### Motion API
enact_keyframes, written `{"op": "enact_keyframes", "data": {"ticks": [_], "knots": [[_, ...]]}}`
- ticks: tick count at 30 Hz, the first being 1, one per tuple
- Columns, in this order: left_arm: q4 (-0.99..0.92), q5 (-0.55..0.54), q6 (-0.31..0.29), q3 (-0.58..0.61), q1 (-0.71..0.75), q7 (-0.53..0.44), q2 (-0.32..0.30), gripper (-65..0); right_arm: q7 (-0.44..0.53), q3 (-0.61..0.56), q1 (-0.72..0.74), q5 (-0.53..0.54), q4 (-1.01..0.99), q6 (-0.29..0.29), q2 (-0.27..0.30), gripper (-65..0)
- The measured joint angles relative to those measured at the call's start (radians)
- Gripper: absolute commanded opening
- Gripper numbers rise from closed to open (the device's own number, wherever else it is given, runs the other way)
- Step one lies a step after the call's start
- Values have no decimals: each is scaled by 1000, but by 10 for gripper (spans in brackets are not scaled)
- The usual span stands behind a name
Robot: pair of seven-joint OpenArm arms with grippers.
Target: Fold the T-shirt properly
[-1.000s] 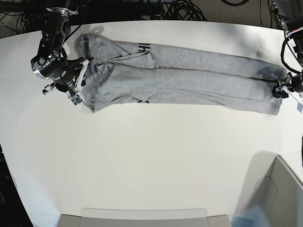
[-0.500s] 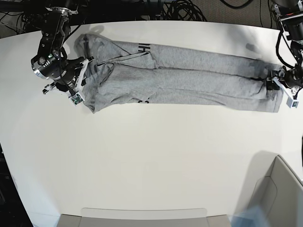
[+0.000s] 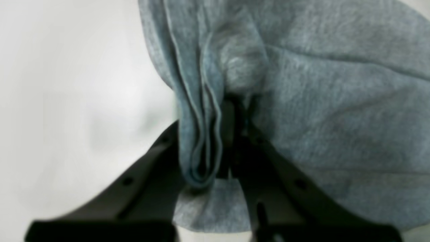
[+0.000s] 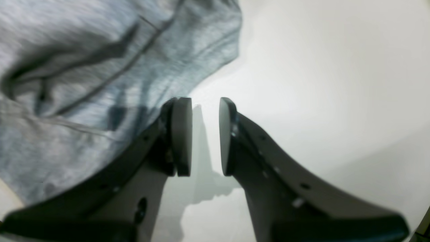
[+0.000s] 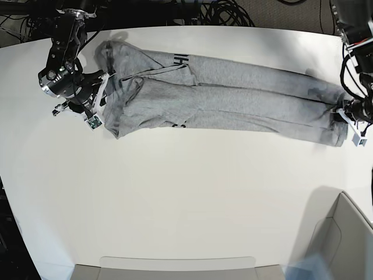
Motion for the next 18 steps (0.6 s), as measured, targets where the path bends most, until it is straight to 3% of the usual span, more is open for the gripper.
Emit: {"op": "enact_keyframes", "data": {"ticks": [12, 18], "knots": [[-1, 26, 15, -73, -60, 135, -4, -650, 0, 0, 0, 1, 0, 0, 0, -504], [227, 42, 16, -107, -11, 248, 2, -650, 0, 0, -3, 1, 0, 0, -1, -504]]}}
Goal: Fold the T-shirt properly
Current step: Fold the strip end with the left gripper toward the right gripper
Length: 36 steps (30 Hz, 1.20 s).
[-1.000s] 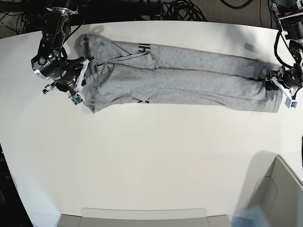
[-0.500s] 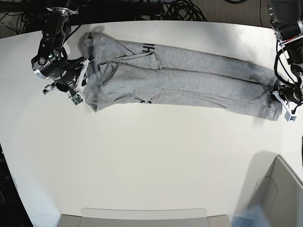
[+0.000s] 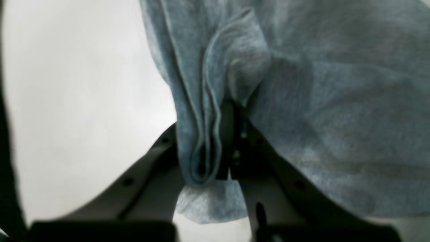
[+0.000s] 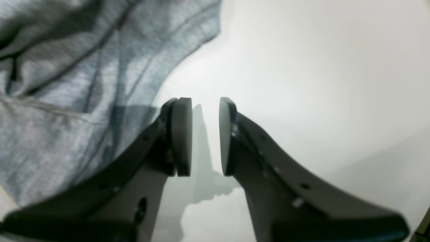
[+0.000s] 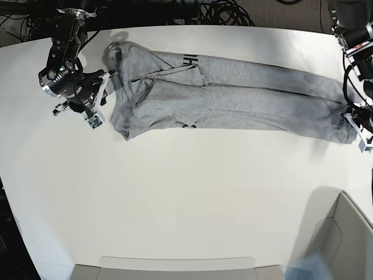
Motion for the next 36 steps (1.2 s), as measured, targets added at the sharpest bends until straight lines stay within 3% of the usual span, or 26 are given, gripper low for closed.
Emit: {"op": "enact_keyframes", "data": {"ticks": [6, 11, 14, 21, 30, 36], "knots": [[370, 15, -1, -127, 98, 167, 41, -650, 1, 0, 2, 2, 0, 0, -2, -504], [779, 6, 6, -134, 214, 192, 180, -650, 0, 1, 3, -5, 0, 0, -2, -504], [927, -3, 2, -131, 278, 189, 246, -650, 0, 0, 3, 0, 0, 0, -2, -504], [975, 14, 3, -120, 370, 199, 360, -650, 1, 0, 1, 0, 0, 0, -2, -504], [984, 13, 3, 22, 395, 198, 407, -650, 0, 0, 2, 0, 0, 0, -2, -504], [996, 14, 3, 92, 399, 198, 472, -650, 0, 0, 2, 0, 0, 0, -2, -504]]}}
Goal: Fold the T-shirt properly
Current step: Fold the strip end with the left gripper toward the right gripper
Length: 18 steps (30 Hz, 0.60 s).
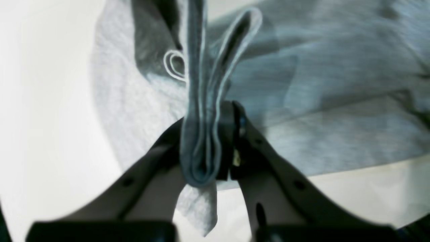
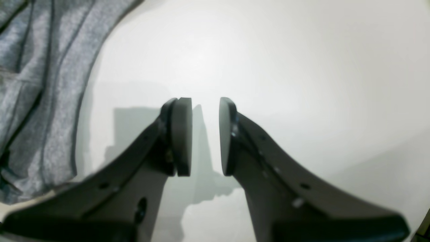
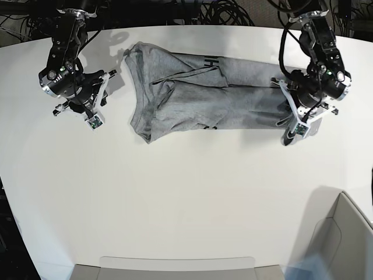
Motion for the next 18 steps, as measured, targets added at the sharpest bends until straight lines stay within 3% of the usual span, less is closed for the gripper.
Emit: {"op": "enact_keyframes", "data": {"ticks": [14, 18], "knots": [[-2, 4, 0, 149, -2, -3, 8, -650, 0, 0, 0, 0, 0, 0, 0, -504], [-2, 3, 0, 183, -1, -3, 8, -516, 0, 0, 0, 0, 0, 0, 0, -504]]}}
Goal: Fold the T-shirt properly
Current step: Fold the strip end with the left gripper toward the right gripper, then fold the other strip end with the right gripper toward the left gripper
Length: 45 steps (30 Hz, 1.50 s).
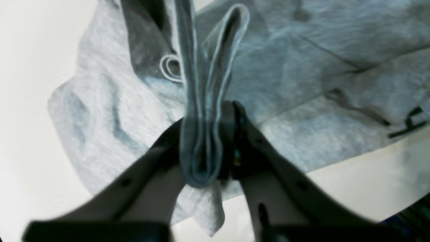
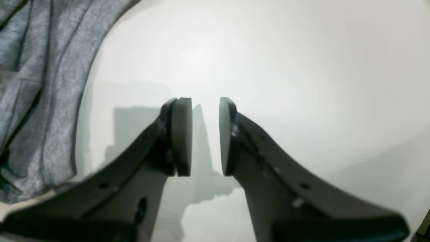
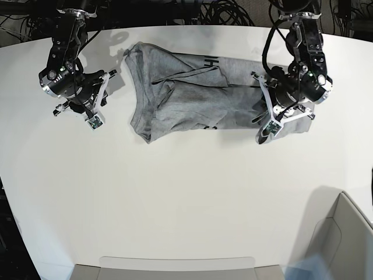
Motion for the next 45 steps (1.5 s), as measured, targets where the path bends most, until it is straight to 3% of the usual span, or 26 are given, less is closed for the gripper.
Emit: {"op": "enact_keyframes", "data": {"ticks": [4, 14, 19, 24, 31, 35, 39, 45], "knots": [[1, -4, 0, 5, 0, 0, 0, -416, 0, 0, 0, 0, 0, 0, 0, -503], [36, -11, 0, 2, 0, -1, -8, -413, 0, 0, 0, 0, 0, 0, 0, -502], [36, -3, 0, -81, 0, 0, -10, -413, -4, 2, 4, 8, 48, 0, -1, -503], [36, -16, 0, -69, 23, -5, -26, -413, 0, 2, 7, 18, 126, 0, -73, -502], [34, -11, 0, 104, 93, -5, -42, -413, -5, 4, 21, 7, 144, 0, -138, -501], [34, -14, 0, 86, 111, -6, -42, -413, -7, -18, 16, 17, 145, 0, -169, -474], [34, -2, 0, 67, 127, -8, -47, -413, -6, -41, -17, 164, 148, 0, -172, -375], [34, -3, 0, 67, 128, -13, -45, -413, -5, 40, -75, 474, 125, 0, -166, -367]]}}
